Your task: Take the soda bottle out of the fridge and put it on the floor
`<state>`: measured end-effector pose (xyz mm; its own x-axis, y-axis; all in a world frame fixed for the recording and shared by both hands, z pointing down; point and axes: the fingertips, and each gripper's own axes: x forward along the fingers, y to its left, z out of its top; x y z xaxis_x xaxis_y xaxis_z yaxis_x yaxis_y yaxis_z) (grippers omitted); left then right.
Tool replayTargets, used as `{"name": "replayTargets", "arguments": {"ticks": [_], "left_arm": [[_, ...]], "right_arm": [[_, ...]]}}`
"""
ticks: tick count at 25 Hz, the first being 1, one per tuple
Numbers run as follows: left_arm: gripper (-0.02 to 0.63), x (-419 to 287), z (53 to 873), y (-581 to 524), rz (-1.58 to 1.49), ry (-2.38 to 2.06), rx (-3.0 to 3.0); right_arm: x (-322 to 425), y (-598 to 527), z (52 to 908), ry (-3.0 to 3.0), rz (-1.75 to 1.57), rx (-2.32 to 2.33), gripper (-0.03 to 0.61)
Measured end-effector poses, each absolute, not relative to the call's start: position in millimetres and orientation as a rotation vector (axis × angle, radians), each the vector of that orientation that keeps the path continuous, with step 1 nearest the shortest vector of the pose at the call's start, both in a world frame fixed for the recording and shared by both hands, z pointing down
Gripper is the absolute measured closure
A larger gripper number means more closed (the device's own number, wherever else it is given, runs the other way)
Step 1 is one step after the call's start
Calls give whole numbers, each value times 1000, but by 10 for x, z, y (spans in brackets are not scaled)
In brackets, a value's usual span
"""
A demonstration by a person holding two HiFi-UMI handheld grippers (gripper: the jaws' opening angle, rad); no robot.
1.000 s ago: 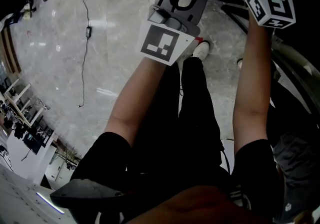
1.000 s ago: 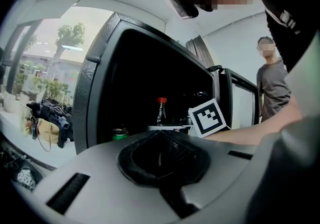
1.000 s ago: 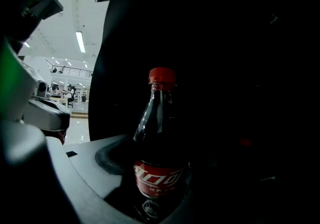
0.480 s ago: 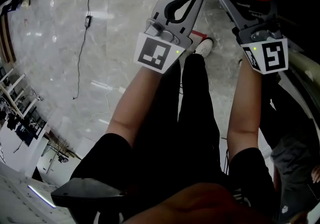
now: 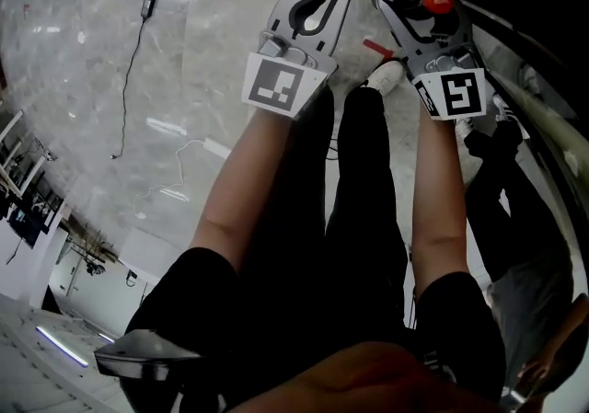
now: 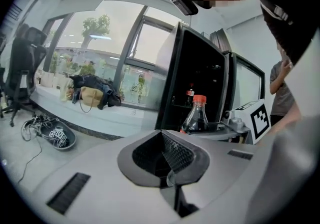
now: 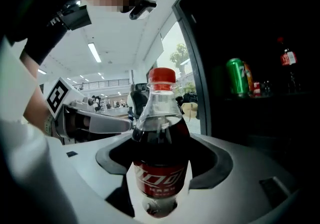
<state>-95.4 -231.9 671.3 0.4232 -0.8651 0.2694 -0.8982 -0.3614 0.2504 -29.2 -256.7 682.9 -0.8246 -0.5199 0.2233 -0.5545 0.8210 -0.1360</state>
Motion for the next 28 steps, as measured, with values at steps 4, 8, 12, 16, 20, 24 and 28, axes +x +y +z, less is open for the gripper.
{"name": "replayTargets", "arguments": {"ticks": [4, 8, 12, 16, 20, 24, 28], "left_arm": [[609, -913, 7018, -2342, 151, -1479, 2290], [609, -1116, 7667, -2234, 178, -1450, 2256], [609, -1190, 8266, -2180, 252, -1423, 2244], [609, -1140, 8702, -2178, 295, -1384, 2238], [609, -1180, 9063, -2133, 309, -1367, 2223], [609, -1197, 9247, -2047, 312, -1359, 2219], [609, -1202, 9372, -1984, 319, -1350, 2209]], "right_arm": [[-233, -2559, 7328, -2761, 350, 848, 259], [-345, -2405, 8180, -2663, 424, 836, 258], [-371, -2317, 8955, -2572, 482, 839, 259], [-336, -2241, 9578, -2507, 521, 836, 259], [-366, -2154, 10268, -2435, 525, 829, 259], [-362, -2141, 10826, -2377, 525, 794, 259], [-331, -2147, 11192, -2330, 500, 765, 259]]}}
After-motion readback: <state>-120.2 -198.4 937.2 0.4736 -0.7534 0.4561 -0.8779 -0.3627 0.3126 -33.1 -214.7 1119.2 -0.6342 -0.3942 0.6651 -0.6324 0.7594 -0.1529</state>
